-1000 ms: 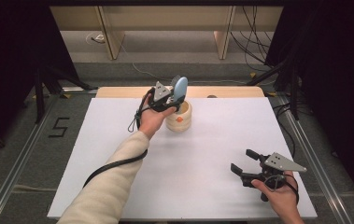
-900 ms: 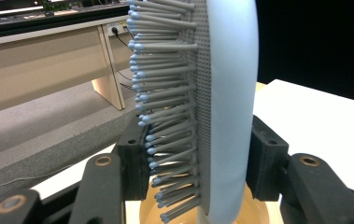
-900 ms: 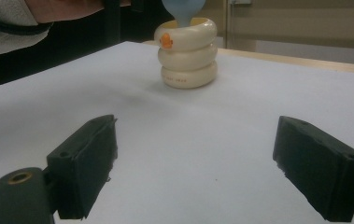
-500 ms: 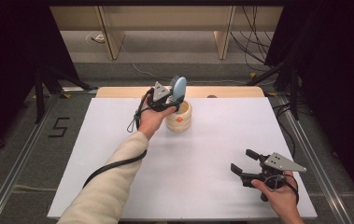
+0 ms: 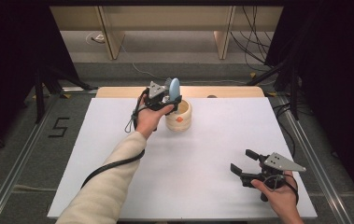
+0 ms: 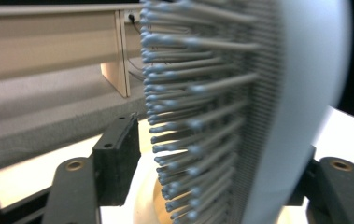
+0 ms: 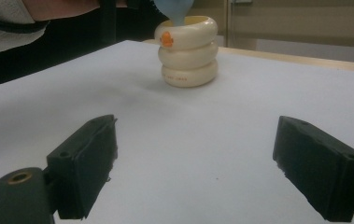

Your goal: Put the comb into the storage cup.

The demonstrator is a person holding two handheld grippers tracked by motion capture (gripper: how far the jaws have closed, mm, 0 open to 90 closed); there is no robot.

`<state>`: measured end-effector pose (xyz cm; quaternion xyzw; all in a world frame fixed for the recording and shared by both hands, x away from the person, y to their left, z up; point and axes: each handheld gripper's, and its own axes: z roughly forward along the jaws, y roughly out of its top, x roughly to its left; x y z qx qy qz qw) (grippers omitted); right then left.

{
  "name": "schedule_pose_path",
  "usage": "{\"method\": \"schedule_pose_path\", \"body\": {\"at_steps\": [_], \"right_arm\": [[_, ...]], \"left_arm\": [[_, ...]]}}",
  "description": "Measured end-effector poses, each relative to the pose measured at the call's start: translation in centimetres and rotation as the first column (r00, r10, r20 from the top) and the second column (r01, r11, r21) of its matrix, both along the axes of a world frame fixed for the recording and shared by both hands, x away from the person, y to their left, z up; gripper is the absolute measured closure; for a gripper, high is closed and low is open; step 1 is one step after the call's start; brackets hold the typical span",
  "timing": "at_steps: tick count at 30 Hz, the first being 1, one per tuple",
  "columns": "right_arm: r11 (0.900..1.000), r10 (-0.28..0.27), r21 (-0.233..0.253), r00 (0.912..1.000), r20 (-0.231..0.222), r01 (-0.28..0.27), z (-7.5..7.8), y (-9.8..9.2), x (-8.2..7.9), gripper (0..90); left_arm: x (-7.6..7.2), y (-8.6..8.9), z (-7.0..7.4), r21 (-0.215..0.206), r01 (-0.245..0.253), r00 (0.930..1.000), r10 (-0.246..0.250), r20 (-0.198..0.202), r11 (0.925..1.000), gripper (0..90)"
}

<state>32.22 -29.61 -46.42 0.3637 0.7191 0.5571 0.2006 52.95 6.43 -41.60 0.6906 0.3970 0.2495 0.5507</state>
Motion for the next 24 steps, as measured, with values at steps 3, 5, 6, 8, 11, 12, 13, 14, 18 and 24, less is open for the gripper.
{"method": "schedule_pose_path", "body": {"at_steps": [3, 5, 6, 8, 11, 12, 13, 14, 18, 24], "right_arm": [[1.0, 0.001, 0.001, 1.0, -0.001, -0.001, 0.0, 0.0, 0.0, 14.7], [1.0, 0.002, 0.002, 1.0, -0.002, -0.002, 0.0, 0.0, 0.0, 14.7], [1.0, 0.002, 0.003, 1.0, -0.003, -0.002, 0.0, 0.0, 0.0, 14.7], [1.0, 0.002, 0.002, 1.0, -0.002, -0.002, 0.0, 0.0, 0.0, 14.7], [1.0, 0.002, 0.003, 1.0, -0.004, -0.002, 0.0, 0.0, 0.0, 14.7], [1.0, 0.003, 0.001, 1.0, -0.005, -0.003, 0.0, 0.0, 0.0, 14.7], [1.0, 0.003, 0.002, 1.0, -0.005, -0.003, 0.0, 0.0, 0.0, 14.7], [1.0, 0.003, 0.002, 1.0, -0.004, -0.003, 0.0, 0.0, 0.0, 14.7], [1.0, 0.003, 0.001, 1.0, -0.006, -0.003, -0.1, 0.0, 0.0, 14.7], [1.0, 0.003, 0.001, 1.0, -0.005, -0.003, -0.1, 0.0, 0.0, 14.7]], "left_arm": [[0.0, 0.0, 0.1, 0.009, -0.006, 1.0, 0.006, 0.001, 0.9999, 33.8], [0.0, 0.1, 0.2, 0.014, -0.015, 0.9999, 0.015, 0.004, 0.9998, 33.2], [0.0, 0.2, 0.2, 0.013, -0.02, 0.9998, 0.02, 0.002, 0.9997, 32.8], [0.0, 0.3, 0.2, 0.02, -0.023, 0.9997, 0.023, -0.003, 0.9995, 31.7], [-0.1, 0.5, 0.1, 0.018, -0.024, 0.9997, 0.024, -0.008, 0.9995, 30.5], [-0.1, 0.6, 0.1, 0.015, -0.027, 0.9996, 0.027, -0.009, 0.9995, 29.6], [-0.1, 0.6, 0.1, 0.014, -0.03, 0.9995, 0.03, -0.01, 0.9994, 29.6], [0.0, 0.8, 0.1, 0.016, -0.033, 0.9994, 0.033, -0.012, 0.9993, 29.3], [0.0, 1.2, 0.0, 0.011, -0.047, 0.9987, 0.047, -0.017, 0.9988, 28.5], [-0.1, 1.7, -0.3, 0.01, -0.058, 0.9977, 0.059, -0.035, 0.9983, 25.4]]}}
